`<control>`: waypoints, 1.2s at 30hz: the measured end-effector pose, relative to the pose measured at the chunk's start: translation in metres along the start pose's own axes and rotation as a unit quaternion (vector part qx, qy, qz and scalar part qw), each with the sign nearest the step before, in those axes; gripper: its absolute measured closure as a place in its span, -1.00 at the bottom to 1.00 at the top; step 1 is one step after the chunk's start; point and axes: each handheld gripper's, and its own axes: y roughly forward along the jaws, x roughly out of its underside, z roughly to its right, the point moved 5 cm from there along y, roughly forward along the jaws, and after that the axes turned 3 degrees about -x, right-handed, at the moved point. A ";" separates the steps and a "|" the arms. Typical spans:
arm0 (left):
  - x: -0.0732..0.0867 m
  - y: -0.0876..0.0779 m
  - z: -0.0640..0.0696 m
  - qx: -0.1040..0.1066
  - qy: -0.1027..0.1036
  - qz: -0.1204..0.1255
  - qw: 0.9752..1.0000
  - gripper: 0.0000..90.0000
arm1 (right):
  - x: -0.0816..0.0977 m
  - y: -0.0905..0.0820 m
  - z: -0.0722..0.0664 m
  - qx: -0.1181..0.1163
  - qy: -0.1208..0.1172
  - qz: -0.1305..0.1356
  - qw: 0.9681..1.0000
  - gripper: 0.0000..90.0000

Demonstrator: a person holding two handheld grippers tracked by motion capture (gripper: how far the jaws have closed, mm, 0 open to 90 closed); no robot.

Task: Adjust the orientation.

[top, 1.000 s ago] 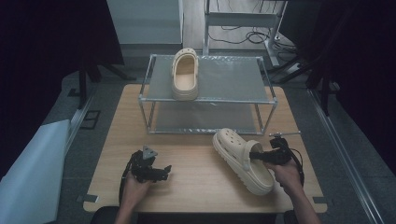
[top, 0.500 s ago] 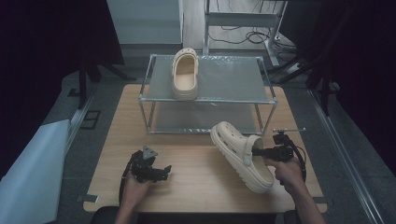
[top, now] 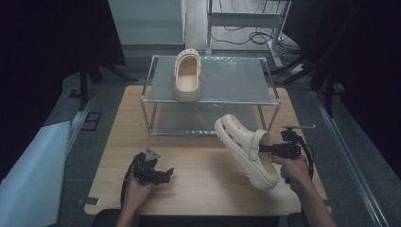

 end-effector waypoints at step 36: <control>0.000 0.002 0.001 0.004 0.003 -0.007 1.000 -1.00 | -0.062 -0.015 -0.061 -0.067 0.038 0.023 0.997 0.72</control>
